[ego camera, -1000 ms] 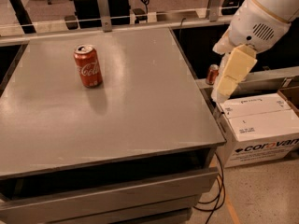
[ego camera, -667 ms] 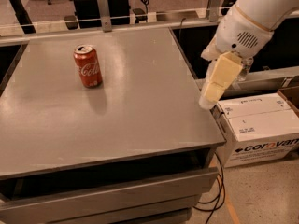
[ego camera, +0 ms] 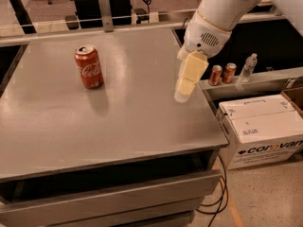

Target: Knock orange can over

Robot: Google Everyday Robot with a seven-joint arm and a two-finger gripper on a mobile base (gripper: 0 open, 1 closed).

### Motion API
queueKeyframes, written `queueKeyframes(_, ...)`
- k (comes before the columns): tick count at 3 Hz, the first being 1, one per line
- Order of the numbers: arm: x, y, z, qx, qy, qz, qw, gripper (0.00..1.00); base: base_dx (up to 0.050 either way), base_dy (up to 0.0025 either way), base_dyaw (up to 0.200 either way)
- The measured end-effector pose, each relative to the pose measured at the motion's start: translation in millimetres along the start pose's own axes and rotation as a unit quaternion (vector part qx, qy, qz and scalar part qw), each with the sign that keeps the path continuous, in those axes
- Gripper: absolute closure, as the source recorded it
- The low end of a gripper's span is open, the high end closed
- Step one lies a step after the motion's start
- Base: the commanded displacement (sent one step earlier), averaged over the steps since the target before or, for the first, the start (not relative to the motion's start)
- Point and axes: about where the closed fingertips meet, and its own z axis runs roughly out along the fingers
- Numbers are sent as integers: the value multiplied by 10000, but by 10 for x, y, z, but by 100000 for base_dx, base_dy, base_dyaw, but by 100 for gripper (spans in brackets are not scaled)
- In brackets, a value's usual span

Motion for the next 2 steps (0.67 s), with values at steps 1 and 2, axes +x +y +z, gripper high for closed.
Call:
queueKeyframes(1, -130, -408, 67, 111, -176, -7, 9998, 0, 0, 0, 0)
queueKeyframes(2, -344, -736, 70, 230, -498, -98, 9984, 0, 0, 0, 0)
